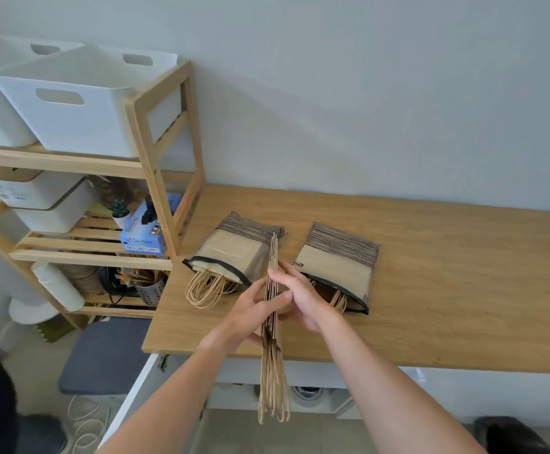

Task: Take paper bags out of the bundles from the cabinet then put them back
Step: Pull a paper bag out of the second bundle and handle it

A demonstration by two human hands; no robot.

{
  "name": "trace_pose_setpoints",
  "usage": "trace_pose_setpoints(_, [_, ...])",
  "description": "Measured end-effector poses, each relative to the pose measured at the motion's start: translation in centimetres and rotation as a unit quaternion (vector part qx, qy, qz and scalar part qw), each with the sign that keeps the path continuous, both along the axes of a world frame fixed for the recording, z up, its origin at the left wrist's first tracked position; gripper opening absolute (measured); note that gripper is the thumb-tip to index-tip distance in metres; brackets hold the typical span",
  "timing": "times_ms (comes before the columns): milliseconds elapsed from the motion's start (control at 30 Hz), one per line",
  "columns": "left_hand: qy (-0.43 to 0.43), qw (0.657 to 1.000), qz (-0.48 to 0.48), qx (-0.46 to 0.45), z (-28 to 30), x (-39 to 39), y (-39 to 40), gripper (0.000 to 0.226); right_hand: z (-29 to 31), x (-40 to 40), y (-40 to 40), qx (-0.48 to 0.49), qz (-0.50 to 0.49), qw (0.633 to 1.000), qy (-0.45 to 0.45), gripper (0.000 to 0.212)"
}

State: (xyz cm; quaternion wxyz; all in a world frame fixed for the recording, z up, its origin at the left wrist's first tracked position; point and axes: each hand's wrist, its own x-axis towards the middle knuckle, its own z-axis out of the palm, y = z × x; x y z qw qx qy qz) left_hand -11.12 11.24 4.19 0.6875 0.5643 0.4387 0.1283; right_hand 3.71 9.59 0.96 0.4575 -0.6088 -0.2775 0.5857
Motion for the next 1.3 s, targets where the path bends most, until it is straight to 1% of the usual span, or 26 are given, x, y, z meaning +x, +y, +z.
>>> trace_pose_setpoints(67, [-0.029, 0.999, 0.021, -0.022, -0.5, -0.4, 0.2, 0.082, 0.4, -0.5, 0.5, 0.006, -0.001, 1.0, -0.01, 0.074])
trace_pose_setpoints(100, [-0.04, 0.998, 0.029, -0.023, -0.6, -0.5, 0.2, 0.081, 0.5, -0.6, 0.7, 0.007, -0.005, 1.0, -0.017, 0.069])
trace_pose_setpoints(133, [-0.047, 0.998, 0.031, -0.017, -0.7, -0.5, 0.2, 0.073, 0.6, -0.6, 0.9, 0.008, -0.014, 1.0, -0.023, 0.069])
trace_pose_setpoints(200, [-0.06, 0.997, 0.038, -0.005, -0.5, -0.5, 0.0, 0.051, 0.4, -0.6, 1.1, 0.009, -0.032, 0.999, -0.039, 0.067])
trace_pose_setpoints(267, [-0.072, 0.996, 0.048, 0.011, -0.4, -0.3, -0.1, 0.035, 0.2, -0.4, 1.0, 0.017, -0.048, 0.998, -0.038, 0.056])
trace_pose_setpoints(333, [-0.078, 0.993, 0.064, 0.053, -0.4, 0.1, -0.1, 0.03, -0.2, 0.0, 0.8, 0.027, -0.047, 0.998, -0.029, 0.042])
trace_pose_setpoints(367, [-0.08, 0.991, 0.077, 0.079, -0.4, 0.2, -0.1, 0.029, -0.5, 0.1, 0.8, 0.031, -0.044, 0.998, -0.024, 0.039])
trace_pose_setpoints(400, [-0.078, 0.987, 0.093, 0.103, -0.6, 0.3, 0.1, 0.028, -0.7, 0.1, 0.7, 0.032, -0.047, 0.998, -0.019, 0.044])
trace_pose_setpoints(433, [-0.077, 0.983, 0.112, 0.121, -0.7, 0.2, 0.2, 0.029, -1.0, 0.2, 0.7, 0.027, -0.053, 0.998, -0.009, 0.057])
trace_pose_setpoints(467, [-0.077, 0.98, 0.125, 0.136, -0.7, 0.2, 0.5, 0.032, -1.4, 0.3, 0.6, 0.02, -0.059, 0.998, -0.001, 0.07])
trace_pose_setpoints(500, [-0.08, 0.976, 0.133, 0.154, -1.0, 0.1, 1.0, 0.039, -1.6, 0.4, 0.7, 0.018, -0.062, 0.998, 0.001, 0.076])
trace_pose_setpoints(567, [-0.07, 0.972, 0.114, 0.192, -1.5, 0.0, 1.8, 0.041, -1.8, 0.5, 0.6, 0.028, -0.056, 0.998, 0.001, 0.072])
trace_pose_setpoints(633, [-0.058, 0.975, 0.081, 0.199, -1.6, 0.2, 2.2, 0.038, -2.2, 0.8, 0.7, 0.02, -0.056, 0.998, 0.012, 0.074])
trace_pose_setpoints(667, [-0.057, 0.977, 0.066, 0.195, -1.4, 0.4, 2.1, 0.04, -2.4, 0.9, 0.7, 0.019, -0.059, 0.998, 0.02, 0.076])
trace_pose_setpoints(733, [-0.057, 0.977, 0.043, 0.2, -1.2, 0.7, 1.8, 0.049, -2.4, 0.9, 0.5, 0.025, -0.06, 0.997, 0.03, 0.07])
trace_pose_setpoints(800, [-0.052, 0.976, 0.04, 0.209, -1.2, 1.2, 1.7, 0.055, -2.4, 1.1, 0.2, 0.03, -0.066, 0.997, 0.039, 0.062])
trace_pose_setpoints(867, [-0.044, 0.975, 0.048, 0.214, -1.2, 1.5, 1.7, 0.056, -2.4, 1.3, -0.1, 0.036, -0.069, 0.995, 0.055, 0.061])
trace_pose_setpoints(1033, [-0.054, 0.976, 0.045, 0.207, -0.7, 1.4, 1.5, 0.044, -2.3, 2.0, -0.8, 0.047, -0.08, 0.991, 0.095, 0.054])
trace_pose_setpoints(1167, [-0.01, 0.967, 0.031, 0.251, -0.4, 1.0, 1.4, 0.05, -2.2, 1.8, -0.8, 0.042, -0.075, 0.994, 0.074, 0.063])
trace_pose_setpoints(1233, [-0.006, 0.966, 0.013, 0.258, -0.4, 1.0, 1.4, 0.042, -2.2, 1.7, -0.7, 0.038, -0.067, 0.995, 0.064, 0.068])
trace_pose_setpoints(1300, [-0.016, 0.968, 0.005, 0.252, -0.5, 0.9, 1.2, 0.031, -2.1, 1.5, -0.5, 0.037, -0.061, 0.996, 0.059, 0.067])
